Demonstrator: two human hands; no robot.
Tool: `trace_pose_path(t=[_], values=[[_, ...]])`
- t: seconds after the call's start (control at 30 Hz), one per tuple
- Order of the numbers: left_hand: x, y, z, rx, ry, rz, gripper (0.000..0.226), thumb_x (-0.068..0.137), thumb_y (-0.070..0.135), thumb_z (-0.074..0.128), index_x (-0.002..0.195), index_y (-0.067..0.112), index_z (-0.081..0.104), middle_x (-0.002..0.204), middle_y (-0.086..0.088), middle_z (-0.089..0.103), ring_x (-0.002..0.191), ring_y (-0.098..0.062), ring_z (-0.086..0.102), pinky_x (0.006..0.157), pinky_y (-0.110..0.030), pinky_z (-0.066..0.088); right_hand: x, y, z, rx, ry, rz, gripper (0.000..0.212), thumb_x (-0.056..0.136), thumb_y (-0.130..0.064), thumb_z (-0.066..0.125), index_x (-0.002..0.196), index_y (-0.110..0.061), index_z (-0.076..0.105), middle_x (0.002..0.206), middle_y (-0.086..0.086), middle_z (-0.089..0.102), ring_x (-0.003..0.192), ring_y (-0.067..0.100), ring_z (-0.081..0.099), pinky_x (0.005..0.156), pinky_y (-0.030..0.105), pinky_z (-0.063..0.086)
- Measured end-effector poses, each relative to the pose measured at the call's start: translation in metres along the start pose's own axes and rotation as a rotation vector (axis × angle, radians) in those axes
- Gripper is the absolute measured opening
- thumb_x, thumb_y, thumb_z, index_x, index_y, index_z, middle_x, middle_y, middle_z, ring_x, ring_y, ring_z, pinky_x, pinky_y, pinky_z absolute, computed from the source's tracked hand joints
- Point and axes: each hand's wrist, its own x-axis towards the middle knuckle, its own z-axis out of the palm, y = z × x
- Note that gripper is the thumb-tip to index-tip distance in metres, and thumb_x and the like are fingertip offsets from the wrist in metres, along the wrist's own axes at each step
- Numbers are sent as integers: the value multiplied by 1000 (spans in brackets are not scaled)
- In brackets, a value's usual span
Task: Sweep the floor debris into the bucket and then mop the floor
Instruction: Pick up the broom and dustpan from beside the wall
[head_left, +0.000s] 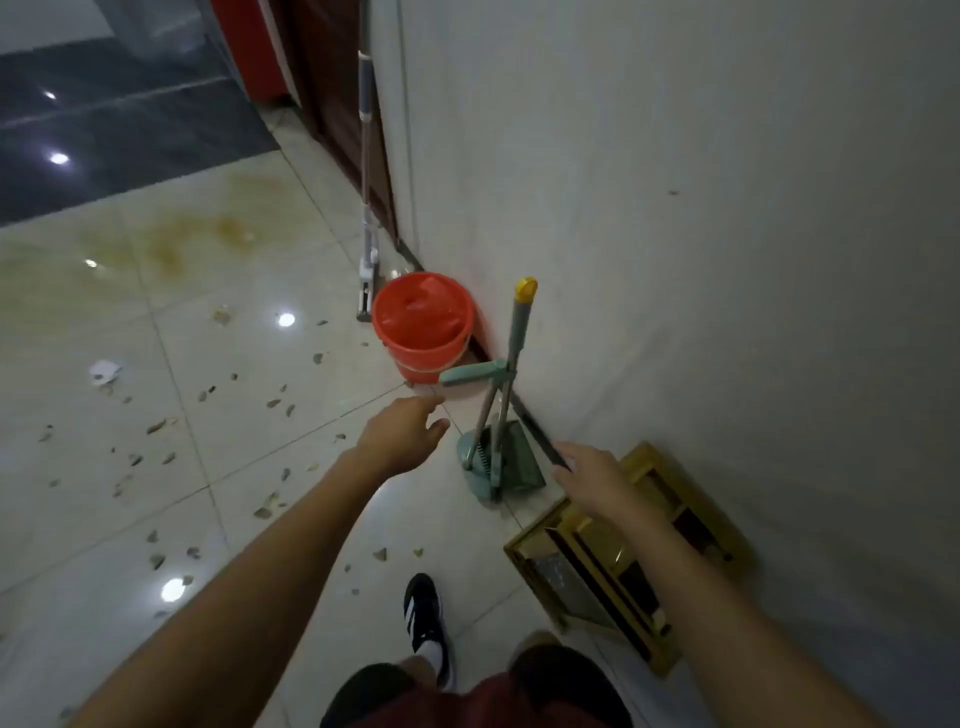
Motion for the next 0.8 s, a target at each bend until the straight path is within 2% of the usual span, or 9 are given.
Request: trace_pose_path(t=[0.2, 0.37, 0.53, 0.67, 0.8], values=[[72, 3, -4, -18, -27, 46, 47, 98, 39, 56, 143, 27, 50, 137, -4, 62, 119, -24, 60, 96, -42, 53, 37, -12, -15, -14, -24, 114, 52, 101, -29, 53, 151, -21, 43, 152, 10, 46, 134, 28, 48, 111, 38, 42], [123, 16, 7, 6, -107, 55, 35, 94, 34, 61, 128, 30, 57, 118, 0, 67, 103, -19, 62, 88, -43, 56, 72, -6, -25, -12, -70, 137, 52, 101, -32, 53, 151, -19, 44, 152, 10, 47, 137, 27, 46, 112, 34, 38], [171, 33, 21, 25, -260, 43, 54, 87, 39, 65, 139, 29, 51, 124, 1, 66, 108, -23, 64, 90, -46, 56, 93, 8, -32, 26, -108, 159, 50, 101, -33, 52, 149, -21, 47, 141, 12, 57, 124, 24, 56, 100, 27, 42], [191, 46, 37, 58, -323, 89, 32, 87, 39, 68, 115, 26, 63, 108, 0, 69, 97, -22, 64, 85, -44, 57, 102, 18, -35, 77, -116, 187, 51, 100, -36, 53, 149, -23, 47, 145, 8, 53, 129, 22, 52, 105, 32, 43], [186, 48, 51, 68, -282, 48, 18, 90, 32, 66, 103, 21, 61, 98, -1, 66, 85, -20, 62, 71, -35, 55, 101, 22, -38, 90, -120, 179, 50, 101, -34, 54, 148, -20, 48, 148, 8, 52, 132, 22, 51, 106, 33, 43]])
